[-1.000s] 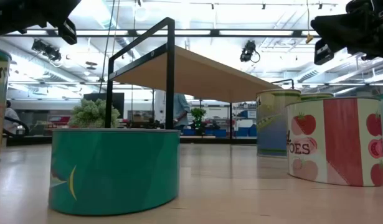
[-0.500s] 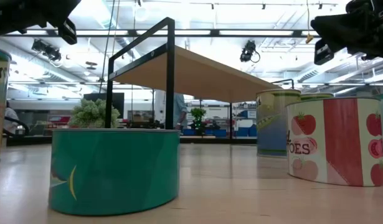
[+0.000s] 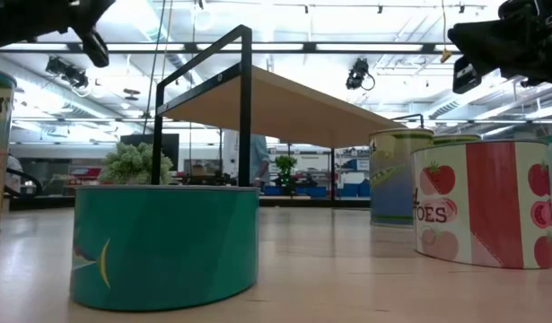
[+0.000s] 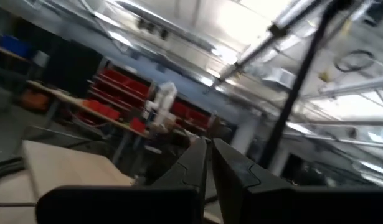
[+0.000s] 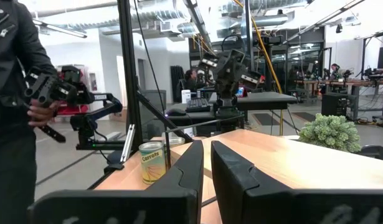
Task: Pick and place cans onto a shelf
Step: Put the canned peaches on the shelf
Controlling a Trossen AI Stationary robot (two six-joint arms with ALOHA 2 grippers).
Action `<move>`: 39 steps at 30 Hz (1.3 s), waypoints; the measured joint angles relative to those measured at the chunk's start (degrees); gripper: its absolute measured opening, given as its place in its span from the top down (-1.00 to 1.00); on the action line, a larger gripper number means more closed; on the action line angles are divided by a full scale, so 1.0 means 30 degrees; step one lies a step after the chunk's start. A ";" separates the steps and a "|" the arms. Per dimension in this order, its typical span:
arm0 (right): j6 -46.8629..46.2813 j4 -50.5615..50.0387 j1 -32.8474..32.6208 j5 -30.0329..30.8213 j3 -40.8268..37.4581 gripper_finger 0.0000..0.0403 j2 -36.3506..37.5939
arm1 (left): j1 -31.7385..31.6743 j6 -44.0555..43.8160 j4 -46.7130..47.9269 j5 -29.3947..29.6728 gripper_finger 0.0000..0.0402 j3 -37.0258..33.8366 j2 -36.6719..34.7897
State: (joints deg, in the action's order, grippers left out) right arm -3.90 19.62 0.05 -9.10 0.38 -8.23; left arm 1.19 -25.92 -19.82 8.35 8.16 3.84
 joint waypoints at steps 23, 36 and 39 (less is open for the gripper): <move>-0.0591 0.5301 0.0044 0.4703 0.0001 0.81 0.0000 | 0.0022 -0.9979 -0.4345 0.0537 0.84 0.2309 0.2424; -1.0194 1.0161 0.0058 0.9175 0.0842 0.81 -0.0007 | 0.0022 -0.4110 0.1606 0.0333 0.67 0.8763 0.8516; -0.9115 0.9874 0.0058 0.9167 0.1812 0.81 -0.0085 | 0.0010 -0.4059 0.4902 0.0333 0.52 1.0213 0.9276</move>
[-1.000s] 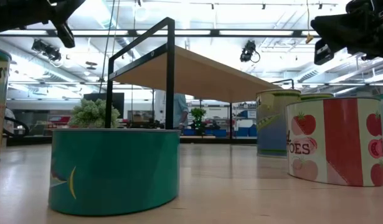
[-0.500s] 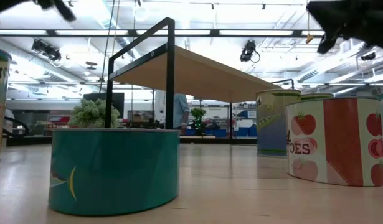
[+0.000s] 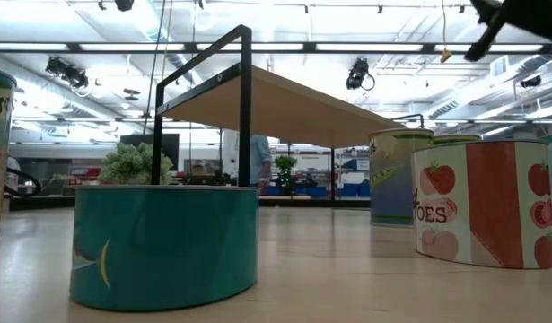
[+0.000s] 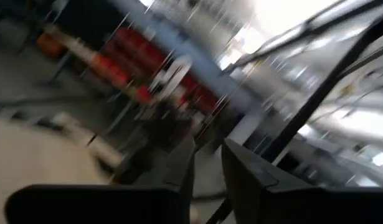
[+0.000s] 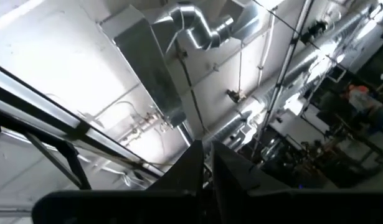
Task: Pick and place cans onto a shelf
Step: Put the canned peaches on the shelf
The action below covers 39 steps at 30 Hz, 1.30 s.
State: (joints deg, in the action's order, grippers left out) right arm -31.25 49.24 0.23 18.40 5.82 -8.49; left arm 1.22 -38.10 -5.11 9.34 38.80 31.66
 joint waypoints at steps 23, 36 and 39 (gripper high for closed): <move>0.0100 -0.6063 0.0480 0.1558 0.9450 0.84 -1.1186 | -0.0010 0.2664 1.3545 -0.3496 0.24 0.4533 0.1040; -0.0225 -1.4845 0.0063 0.0869 1.4959 0.77 -1.5521 | 0.1204 0.3914 1.6647 -0.5445 -0.12 0.5801 0.3377; -0.0129 -1.7090 -0.0235 -0.0286 1.5987 0.65 -1.6205 | 0.2045 0.3753 1.7487 -0.5123 -0.17 0.6913 0.4861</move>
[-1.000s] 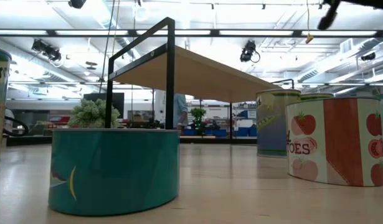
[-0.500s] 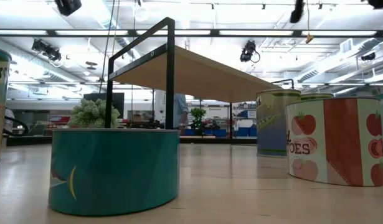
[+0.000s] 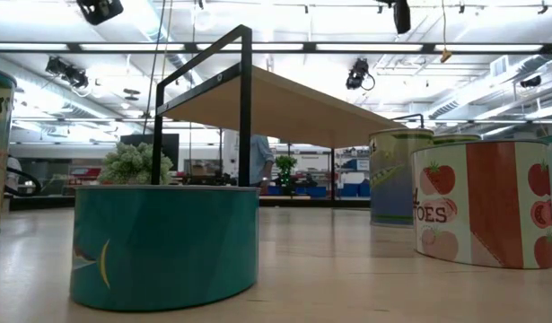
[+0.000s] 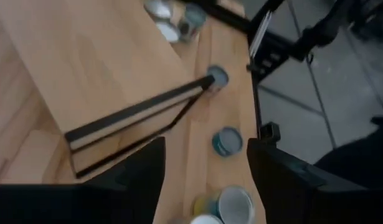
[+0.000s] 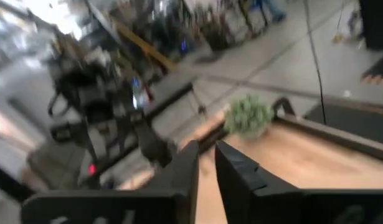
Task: Pick and place cans onto a shelf
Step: Put the canned peaches on the shelf
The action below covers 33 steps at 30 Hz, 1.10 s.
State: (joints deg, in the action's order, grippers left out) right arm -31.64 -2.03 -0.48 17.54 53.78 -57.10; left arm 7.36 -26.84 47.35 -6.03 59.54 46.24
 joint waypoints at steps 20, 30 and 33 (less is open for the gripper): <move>0.1580 -0.4943 -0.3903 0.2762 0.2681 -0.23 -0.1733 | 0.6266 -0.0090 0.8162 0.1626 -0.53 0.1576 0.6155; 0.1665 -0.4706 -0.3947 0.3466 0.2667 -0.23 -0.2252 | 0.9119 -0.0484 0.7738 0.1604 -0.72 0.0817 0.8414; 0.1821 -0.4527 -0.3947 0.3519 0.2667 -0.23 -0.2252 | 0.9770 -0.2017 0.7236 0.1557 -0.75 -0.0828 0.8399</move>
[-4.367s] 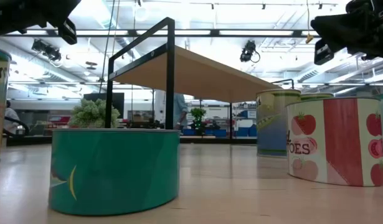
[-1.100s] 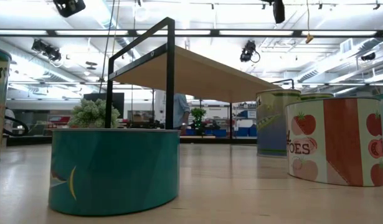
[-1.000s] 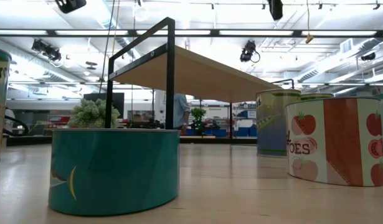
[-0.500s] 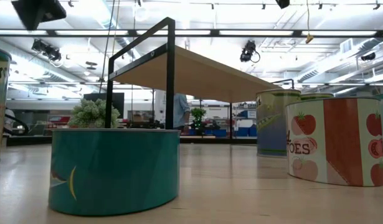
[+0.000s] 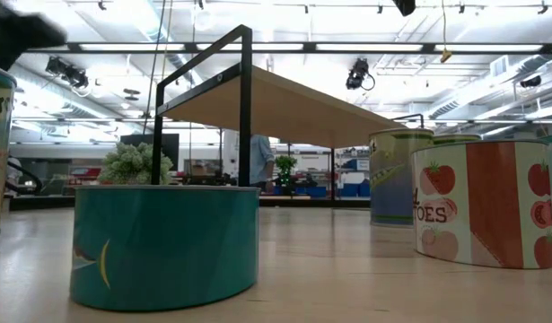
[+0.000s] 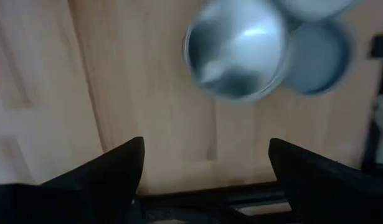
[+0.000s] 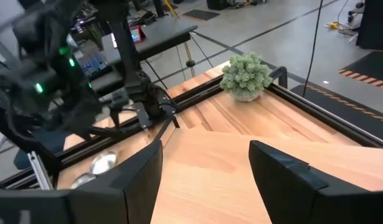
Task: Pick and place cans onto a shelf
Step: Put the canned peaches on the shelf
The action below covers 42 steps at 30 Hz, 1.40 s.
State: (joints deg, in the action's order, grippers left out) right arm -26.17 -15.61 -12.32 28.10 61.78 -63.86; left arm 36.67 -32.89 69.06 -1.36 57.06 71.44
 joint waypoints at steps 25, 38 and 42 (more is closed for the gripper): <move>-0.0423 0.0764 0.0000 -0.0459 0.0000 -0.22 0.0000 | 0.3117 -0.3107 -0.5883 0.3119 -0.76 -0.2273 0.2877; -0.0794 0.1012 0.0000 -0.0466 -0.0007 -0.22 0.0007 | 0.3117 -0.3814 -0.7788 0.5282 -0.76 -0.2266 0.2942; -0.0794 0.1055 0.0000 -0.0460 -0.0007 -0.22 0.0007 | 0.3110 -0.3811 -0.8130 0.5540 -0.76 -0.2266 0.2942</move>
State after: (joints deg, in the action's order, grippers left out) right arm -28.56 -12.45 -12.32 26.72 61.76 -63.83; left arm 46.00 -44.33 44.67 15.27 50.26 80.27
